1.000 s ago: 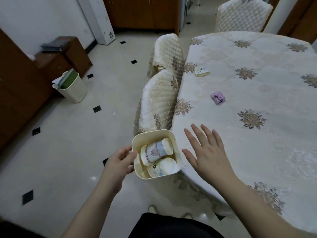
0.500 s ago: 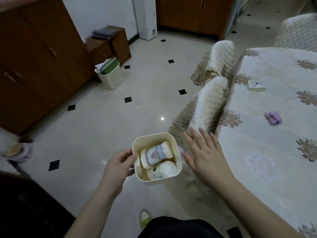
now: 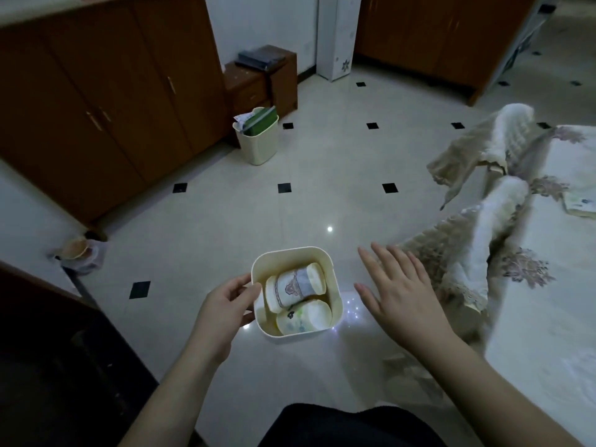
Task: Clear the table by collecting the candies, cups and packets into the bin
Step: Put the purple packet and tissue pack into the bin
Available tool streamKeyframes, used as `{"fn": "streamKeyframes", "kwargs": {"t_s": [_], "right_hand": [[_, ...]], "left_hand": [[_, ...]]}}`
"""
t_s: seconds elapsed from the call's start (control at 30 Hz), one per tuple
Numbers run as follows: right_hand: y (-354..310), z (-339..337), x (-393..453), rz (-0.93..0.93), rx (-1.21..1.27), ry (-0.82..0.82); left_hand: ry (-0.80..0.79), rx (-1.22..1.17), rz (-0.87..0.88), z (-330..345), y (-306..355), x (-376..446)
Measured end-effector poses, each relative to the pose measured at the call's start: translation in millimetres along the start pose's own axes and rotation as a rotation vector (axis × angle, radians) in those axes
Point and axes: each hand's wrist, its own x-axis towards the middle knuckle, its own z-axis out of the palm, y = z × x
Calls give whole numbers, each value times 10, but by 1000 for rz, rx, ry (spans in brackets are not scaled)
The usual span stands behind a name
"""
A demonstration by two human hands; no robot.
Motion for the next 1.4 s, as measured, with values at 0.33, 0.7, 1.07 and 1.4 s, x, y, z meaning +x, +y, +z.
{"fn": "streamKeyframes", "kwargs": {"t_s": [0.33,0.7,1.07,1.4], "right_hand": [[160,105,527,42,36,-19],[700,81,1533,74,91,-10],[1055,33,2479,98,129,-8],[997,129,3611,168,111,-6]], "left_hand": [[-21,-4,-14,158,274,603],[-84,133,25,759,1021,1684],[-79,139,47,1091,1543,2524],[-150,104,35,1180,1850,3727]]}}
